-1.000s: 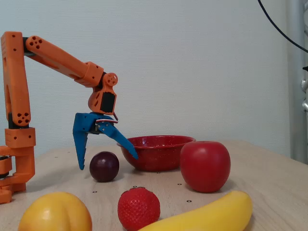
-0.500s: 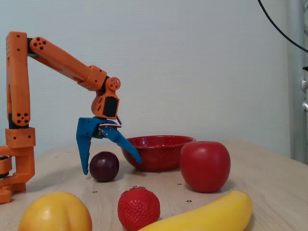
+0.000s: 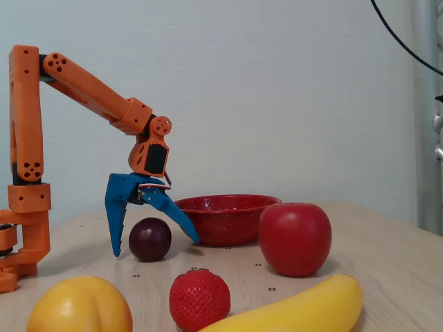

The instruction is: Put plum in the red bowl.

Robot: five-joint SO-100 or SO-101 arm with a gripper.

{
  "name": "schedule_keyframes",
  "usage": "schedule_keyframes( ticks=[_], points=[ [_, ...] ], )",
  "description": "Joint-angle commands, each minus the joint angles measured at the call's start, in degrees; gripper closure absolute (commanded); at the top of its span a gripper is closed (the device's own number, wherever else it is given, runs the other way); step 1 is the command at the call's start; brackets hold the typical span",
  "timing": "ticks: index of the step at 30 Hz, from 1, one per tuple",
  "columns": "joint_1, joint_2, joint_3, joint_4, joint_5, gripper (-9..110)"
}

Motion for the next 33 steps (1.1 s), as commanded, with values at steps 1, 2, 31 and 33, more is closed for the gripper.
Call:
schedule_keyframes(
  ticks=[1, 2, 31, 33],
  points=[
    [-1.1, 2.1, -2.5, -1.3, 1.3, 44],
    [-1.1, 2.1, -2.5, -1.2, 1.3, 44],
    [-3.4, 1.3, -2.4, -2.5, 3.8, 56],
    [-3.3, 1.3, -2.4, -2.5, 3.8, 56]
  ],
)
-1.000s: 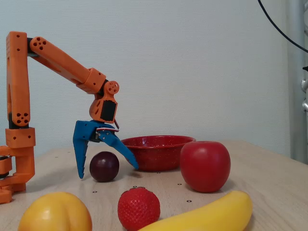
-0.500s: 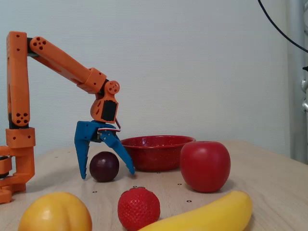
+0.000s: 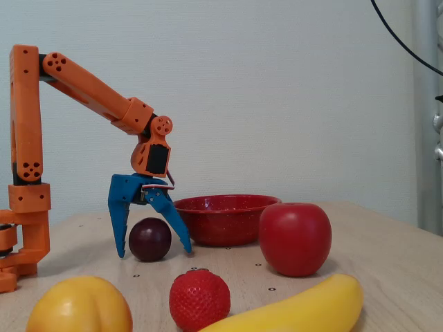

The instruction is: Put plum in the red bowl.

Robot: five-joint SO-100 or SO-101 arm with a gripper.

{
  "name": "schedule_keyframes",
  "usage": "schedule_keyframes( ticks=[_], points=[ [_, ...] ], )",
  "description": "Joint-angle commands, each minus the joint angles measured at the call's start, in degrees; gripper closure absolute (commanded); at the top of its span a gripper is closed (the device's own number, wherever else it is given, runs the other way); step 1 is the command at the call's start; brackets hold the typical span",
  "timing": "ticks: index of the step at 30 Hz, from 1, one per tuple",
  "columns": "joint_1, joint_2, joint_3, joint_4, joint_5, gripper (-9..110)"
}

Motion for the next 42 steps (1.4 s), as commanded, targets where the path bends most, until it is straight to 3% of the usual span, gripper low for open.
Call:
schedule_keyframes(
  ticks=[1, 16, 42],
  points=[
    [-1.8, 1.2, -2.4, -1.1, 1.1, 55],
    [-2.1, -0.1, -3.0, -2.8, 1.5, 56],
    [-4.0, 0.4, -3.3, -2.8, 2.8, 73]
  ],
)
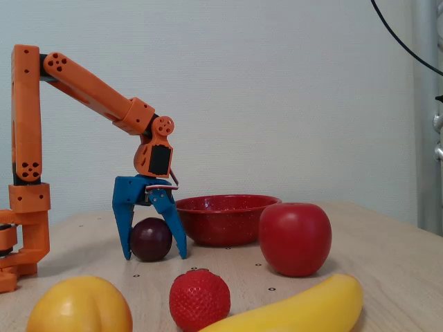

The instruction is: Put plum in the red bowl.

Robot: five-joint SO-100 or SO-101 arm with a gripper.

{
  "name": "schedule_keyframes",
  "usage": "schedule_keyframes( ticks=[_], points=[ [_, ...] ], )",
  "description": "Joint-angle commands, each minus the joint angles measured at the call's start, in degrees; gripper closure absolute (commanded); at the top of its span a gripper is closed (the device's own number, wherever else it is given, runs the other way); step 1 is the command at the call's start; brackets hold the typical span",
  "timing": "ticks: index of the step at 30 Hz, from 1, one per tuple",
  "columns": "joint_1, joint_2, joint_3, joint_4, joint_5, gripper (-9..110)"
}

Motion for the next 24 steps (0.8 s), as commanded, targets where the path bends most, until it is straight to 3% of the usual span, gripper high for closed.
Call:
schedule_keyframes(
  ticks=[1, 12, 24],
  points=[
    [-2.7, 1.8, -2.8, -0.5, 1.7, 74],
    [-4.5, 2.4, -2.5, 0.1, 2.8, 100],
    [-6.1, 5.2, -6.9, 9.1, 1.0, 101]
  ],
)
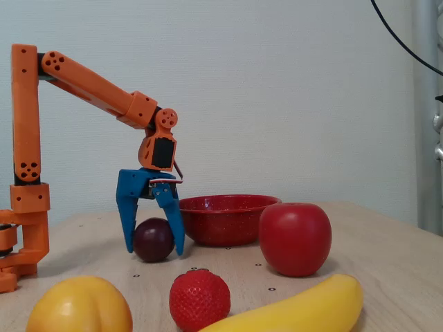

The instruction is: Put plum in the red bowl.

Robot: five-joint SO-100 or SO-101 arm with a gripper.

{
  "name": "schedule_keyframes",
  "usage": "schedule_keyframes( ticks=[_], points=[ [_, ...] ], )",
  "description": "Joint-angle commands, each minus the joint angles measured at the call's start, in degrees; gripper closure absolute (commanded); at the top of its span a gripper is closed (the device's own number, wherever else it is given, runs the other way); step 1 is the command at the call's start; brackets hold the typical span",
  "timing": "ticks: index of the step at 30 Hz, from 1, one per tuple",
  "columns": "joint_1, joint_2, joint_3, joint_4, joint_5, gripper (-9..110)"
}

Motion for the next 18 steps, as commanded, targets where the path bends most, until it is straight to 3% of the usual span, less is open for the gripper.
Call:
schedule_keyframes(
  ticks=[1, 11, 18],
  points=[
    [-3.0, 5.1, -4.0, 5.4, -0.2, 101],
    [-3.0, 17.7, -11.9, 17.3, 3.4, 101],
    [2.0, 27.9, -18.7, 16.0, 12.3, 101]
  ],
)
